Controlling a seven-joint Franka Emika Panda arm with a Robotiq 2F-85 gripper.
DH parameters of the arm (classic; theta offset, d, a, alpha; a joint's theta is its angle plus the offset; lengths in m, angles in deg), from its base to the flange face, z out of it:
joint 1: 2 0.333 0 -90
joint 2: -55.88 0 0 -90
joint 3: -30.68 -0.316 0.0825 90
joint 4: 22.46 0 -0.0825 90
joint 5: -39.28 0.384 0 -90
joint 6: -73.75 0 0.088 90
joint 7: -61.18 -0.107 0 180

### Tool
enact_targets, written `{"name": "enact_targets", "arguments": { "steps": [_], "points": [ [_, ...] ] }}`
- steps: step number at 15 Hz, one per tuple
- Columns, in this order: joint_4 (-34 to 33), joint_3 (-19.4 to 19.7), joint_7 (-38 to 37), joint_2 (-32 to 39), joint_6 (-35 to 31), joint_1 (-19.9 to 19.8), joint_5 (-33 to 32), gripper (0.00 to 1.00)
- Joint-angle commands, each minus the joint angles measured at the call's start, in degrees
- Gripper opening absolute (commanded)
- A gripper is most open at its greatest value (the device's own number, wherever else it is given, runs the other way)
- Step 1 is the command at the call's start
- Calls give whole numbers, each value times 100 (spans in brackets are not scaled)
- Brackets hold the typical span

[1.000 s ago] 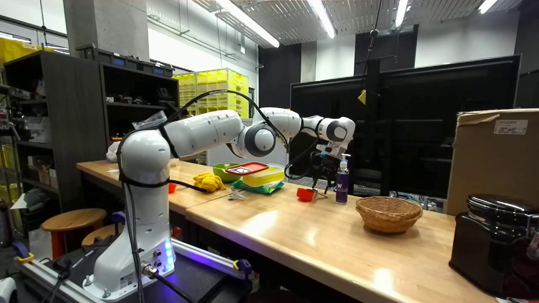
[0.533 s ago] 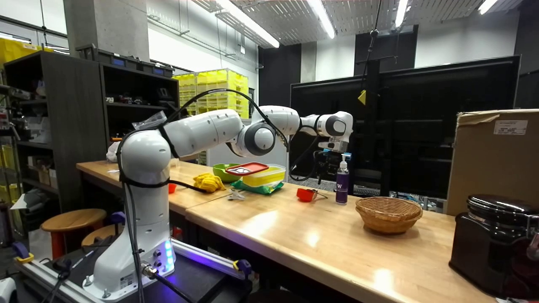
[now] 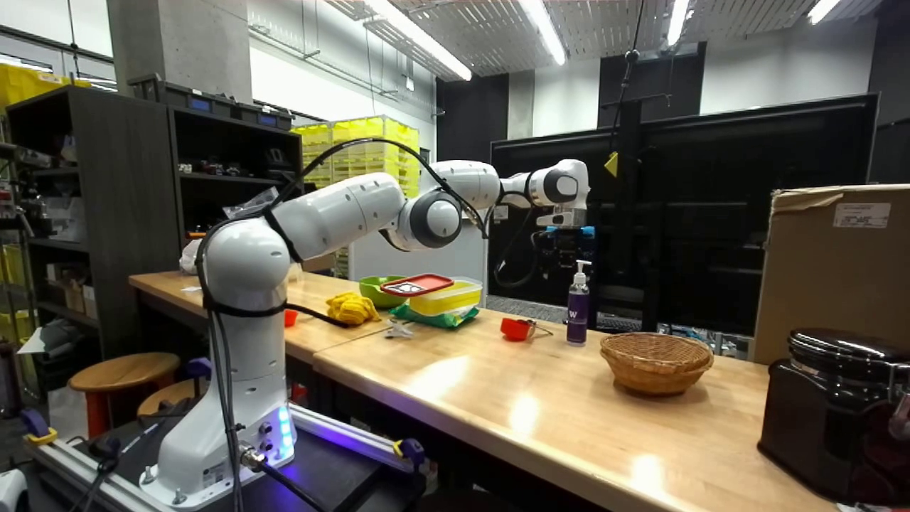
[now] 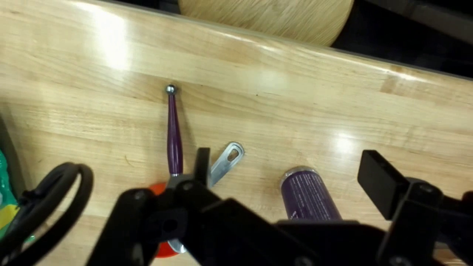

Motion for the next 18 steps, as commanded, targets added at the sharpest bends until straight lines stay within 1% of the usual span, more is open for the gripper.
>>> {"name": "enact_targets", "arguments": {
  "steps": [1,2,3,4,5,7,8,9,12,13,14,15,16,18],
  "points": [
    [-3,552,-72,-300,-54,109,369,100],
    [27,906,-62,-394,-34,108,739,100],
    [176,1302,-62,-543,-45,155,1126,100],
    [329,1613,-62,-702,9,198,1449,100],
    [614,2061,-61,-890,2,324,1844,100],
    [865,2588,-58,-1147,275,569,2247,100],
    [1122,2964,-55,-1319,372,767,2467,100],
    [1289,3238,-55,-1456,522,960,2622,100],
    [1900,4049,-57,-1799,800,1715,3011,100],
    [2153,4358,-58,-1924,864,2036,3107,100],
    [2463,4735,-59,-2030,873,2417,3211,100],
    [2627,4927,-61,-2112,935,2700,3233,100],
    [2974,5341,-61,-2209,943,3130,3332,100],
    [3508,5963,-63,-2367,911,3869,3488,100]
  ]
}}
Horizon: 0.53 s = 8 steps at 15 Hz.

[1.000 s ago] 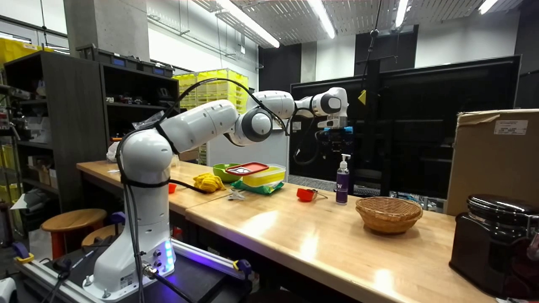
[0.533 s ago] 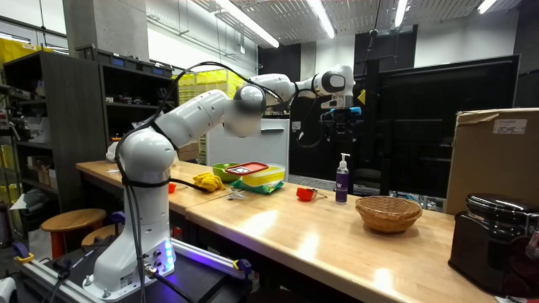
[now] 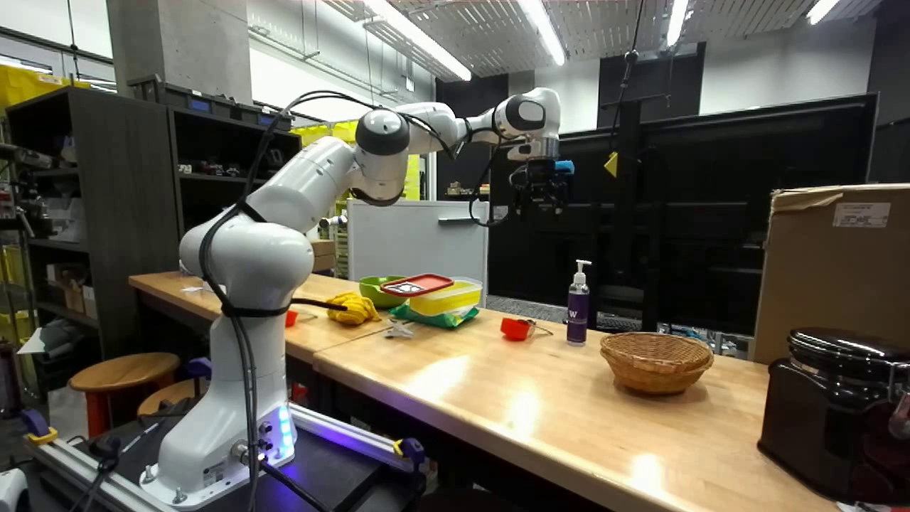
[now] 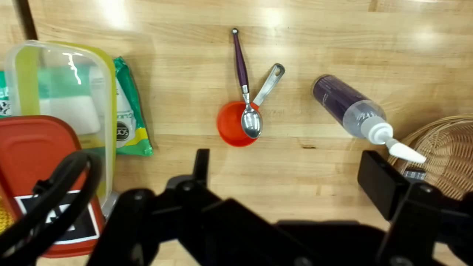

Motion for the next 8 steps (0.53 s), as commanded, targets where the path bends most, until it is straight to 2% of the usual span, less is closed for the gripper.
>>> {"name": "enact_targets", "arguments": {
  "steps": [1,2,4,8],
  "points": [
    [1422,1175,0,-503,-112,1489,413,100],
    [1707,1431,0,-596,-165,1823,583,100],
    [2301,2221,-1,-598,-272,2562,1228,100],
    [3584,4003,-4,-219,-225,3936,2528,100]
  ]
}}
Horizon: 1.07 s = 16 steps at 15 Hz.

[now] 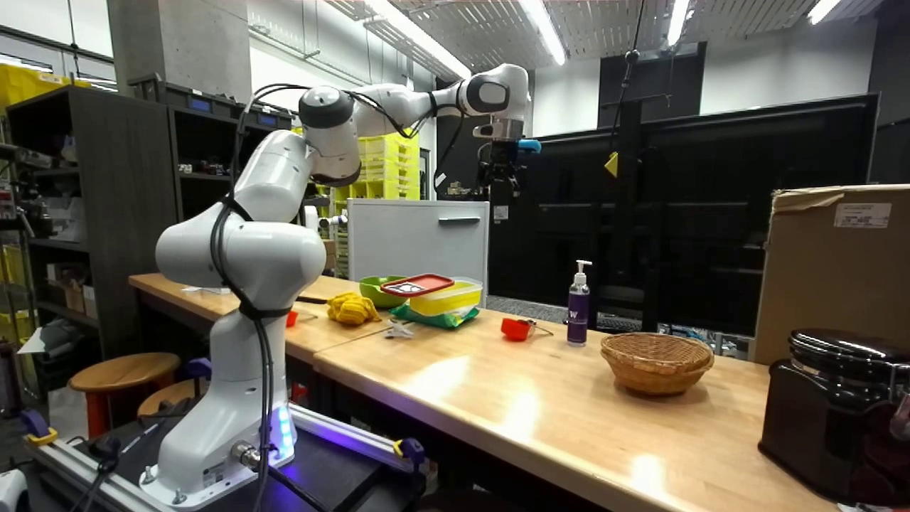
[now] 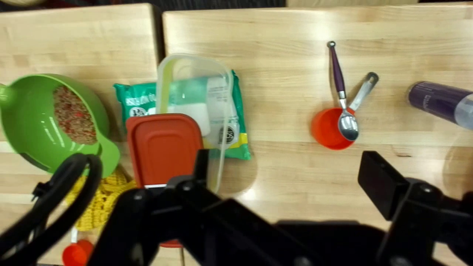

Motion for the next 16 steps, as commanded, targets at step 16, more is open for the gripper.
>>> {"name": "enact_targets", "arguments": {
  "steps": [16],
  "points": [
    [3937,3924,28,2323,1720,2616,1909,100]
  ]
}}
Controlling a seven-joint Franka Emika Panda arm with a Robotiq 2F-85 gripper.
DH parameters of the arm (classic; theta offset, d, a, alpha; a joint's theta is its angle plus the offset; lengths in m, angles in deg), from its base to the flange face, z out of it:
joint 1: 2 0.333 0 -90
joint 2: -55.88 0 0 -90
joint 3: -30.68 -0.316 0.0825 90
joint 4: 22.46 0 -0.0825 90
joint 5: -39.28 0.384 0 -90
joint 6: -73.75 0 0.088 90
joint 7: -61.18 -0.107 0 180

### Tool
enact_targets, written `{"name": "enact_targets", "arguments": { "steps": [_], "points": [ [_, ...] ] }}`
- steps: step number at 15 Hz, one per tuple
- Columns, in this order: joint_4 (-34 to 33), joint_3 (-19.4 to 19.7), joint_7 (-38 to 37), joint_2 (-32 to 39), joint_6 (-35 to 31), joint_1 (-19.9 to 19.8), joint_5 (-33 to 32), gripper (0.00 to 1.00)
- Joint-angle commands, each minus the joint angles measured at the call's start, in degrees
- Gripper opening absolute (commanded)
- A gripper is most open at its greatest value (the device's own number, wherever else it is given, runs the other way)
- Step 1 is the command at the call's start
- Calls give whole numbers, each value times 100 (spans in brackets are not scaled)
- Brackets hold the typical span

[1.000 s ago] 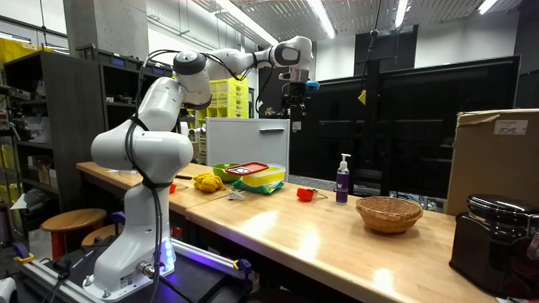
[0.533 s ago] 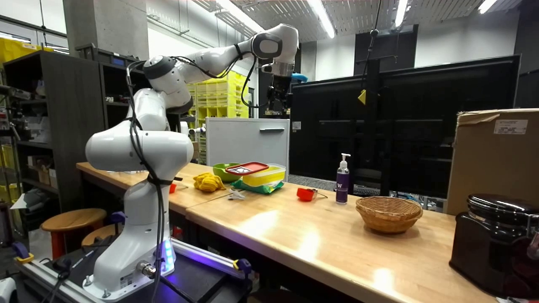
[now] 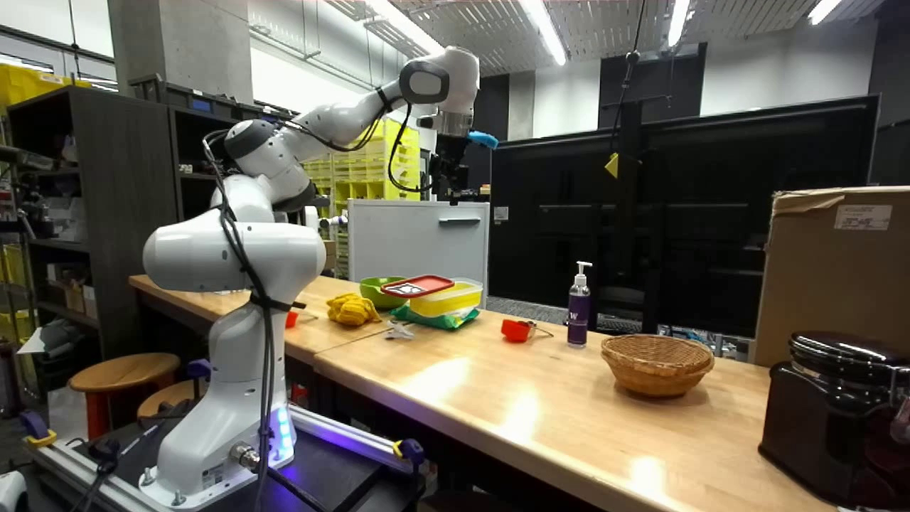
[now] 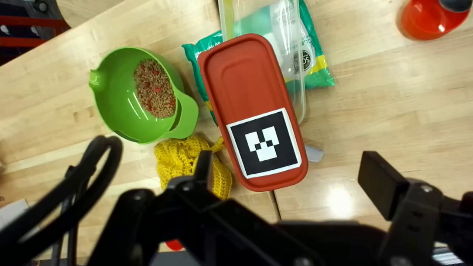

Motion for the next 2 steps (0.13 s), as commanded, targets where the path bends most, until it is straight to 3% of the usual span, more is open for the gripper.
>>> {"name": "enact_targets", "arguments": {
  "steps": [1,2],
  "points": [
    [-31,-5,14,14,44,-97,26,100],
    [-31,-5,16,10,44,-122,26,100]
  ]
}}
